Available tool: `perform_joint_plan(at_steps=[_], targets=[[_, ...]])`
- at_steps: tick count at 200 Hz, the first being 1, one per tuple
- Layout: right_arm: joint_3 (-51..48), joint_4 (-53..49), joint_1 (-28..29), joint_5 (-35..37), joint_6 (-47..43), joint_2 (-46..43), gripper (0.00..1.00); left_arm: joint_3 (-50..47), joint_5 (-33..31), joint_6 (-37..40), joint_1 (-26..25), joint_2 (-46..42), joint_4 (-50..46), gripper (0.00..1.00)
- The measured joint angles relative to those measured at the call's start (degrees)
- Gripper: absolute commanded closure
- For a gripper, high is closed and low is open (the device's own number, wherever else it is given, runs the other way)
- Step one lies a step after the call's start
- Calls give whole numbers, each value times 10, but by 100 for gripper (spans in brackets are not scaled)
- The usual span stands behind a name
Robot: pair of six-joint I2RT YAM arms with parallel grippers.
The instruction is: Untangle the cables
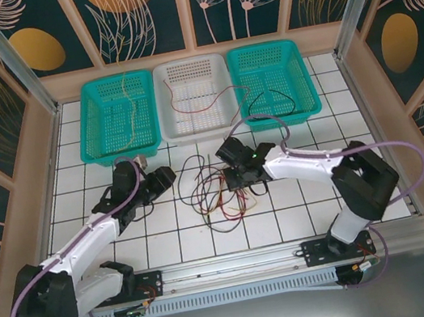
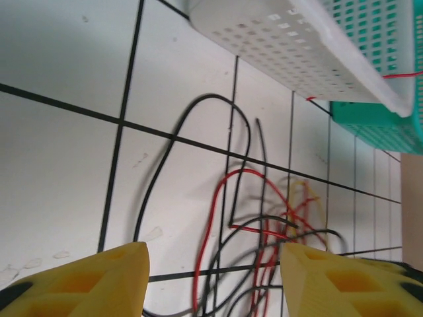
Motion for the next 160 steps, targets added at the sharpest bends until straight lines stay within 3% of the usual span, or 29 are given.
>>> perform_joint_plan(at_steps=[53, 92, 123, 160], targets=[[0, -1, 49, 17, 0, -141, 100, -12, 35, -7, -9, 6, 40, 29], [0, 13, 51, 18, 0, -181, 100, -13, 87, -5, -33, -5, 107, 24], [0, 13, 52, 15, 0, -182, 100, -5, 109, 24, -66, -2, 128, 25], [0, 17, 55, 3, -1, -189, 100, 43, 106, 85, -86, 43, 125, 39]])
